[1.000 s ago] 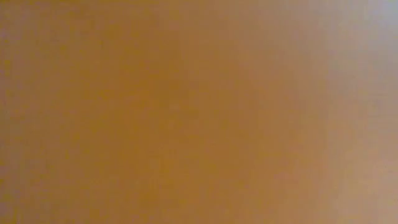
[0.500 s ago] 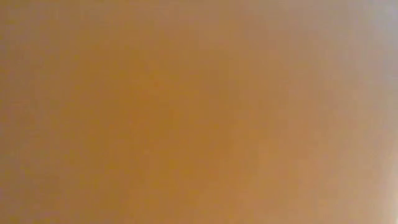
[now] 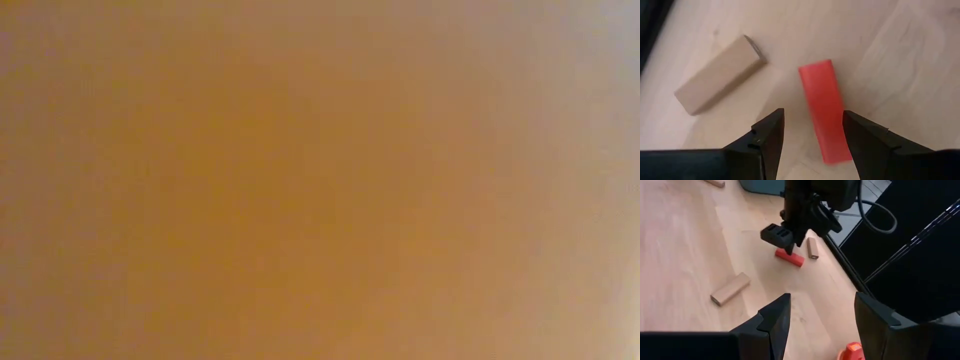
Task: Sort blocks
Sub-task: Put the red block into the orange bin
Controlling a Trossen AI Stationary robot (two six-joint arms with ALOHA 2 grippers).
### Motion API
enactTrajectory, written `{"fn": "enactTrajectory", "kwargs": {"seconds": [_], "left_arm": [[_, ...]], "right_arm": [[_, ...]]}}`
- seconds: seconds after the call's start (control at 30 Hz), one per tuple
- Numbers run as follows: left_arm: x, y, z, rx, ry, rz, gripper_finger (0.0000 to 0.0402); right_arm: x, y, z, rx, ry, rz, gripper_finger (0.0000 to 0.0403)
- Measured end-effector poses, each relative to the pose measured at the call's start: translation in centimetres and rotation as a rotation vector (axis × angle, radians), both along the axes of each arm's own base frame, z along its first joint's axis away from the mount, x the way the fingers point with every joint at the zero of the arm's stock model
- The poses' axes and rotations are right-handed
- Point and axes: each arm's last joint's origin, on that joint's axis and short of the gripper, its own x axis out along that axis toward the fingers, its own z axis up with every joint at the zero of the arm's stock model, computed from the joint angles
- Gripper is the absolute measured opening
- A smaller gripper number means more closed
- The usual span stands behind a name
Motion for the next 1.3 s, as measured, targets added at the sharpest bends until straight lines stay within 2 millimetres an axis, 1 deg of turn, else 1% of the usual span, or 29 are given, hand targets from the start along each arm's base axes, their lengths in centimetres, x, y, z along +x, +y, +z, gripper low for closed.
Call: {"fn": "enactTrajectory", "kwargs": {"seconds": [0.17, 0.47, 0.7, 0.83, 1.3], "left_arm": [[-0.5, 0.0, -0.1, -0.048, 0.030, 0.042, 0.0196], [-1.0, 0.0, -0.2, -0.091, 0.055, 0.067, 0.0196], [-0.3, -1.2, 0.0, -0.100, 0.039, 0.032, 0.0196], [-0.2, -1.2, 0.0, -0.099, 0.039, 0.030, 0.0196], [-0.2, -1.6, 0.0, -0.098, 0.042, 0.052, 0.0196]], "right_arm": [[0.3, -0.4, 0.0, 0.010, 0.035, 0.050, 0.0161], [1.1, -1.2, 0.5, -0.003, 0.034, 0.128, 0.0161], [1.1, -1.7, 0.5, -0.012, 0.056, 0.134, 0.0161], [1.2, -1.9, 0.5, -0.006, 0.053, 0.121, 0.0161], [1.2, -1.8, 0.4, 0.056, 0.046, 0.163, 0.0161]]}}
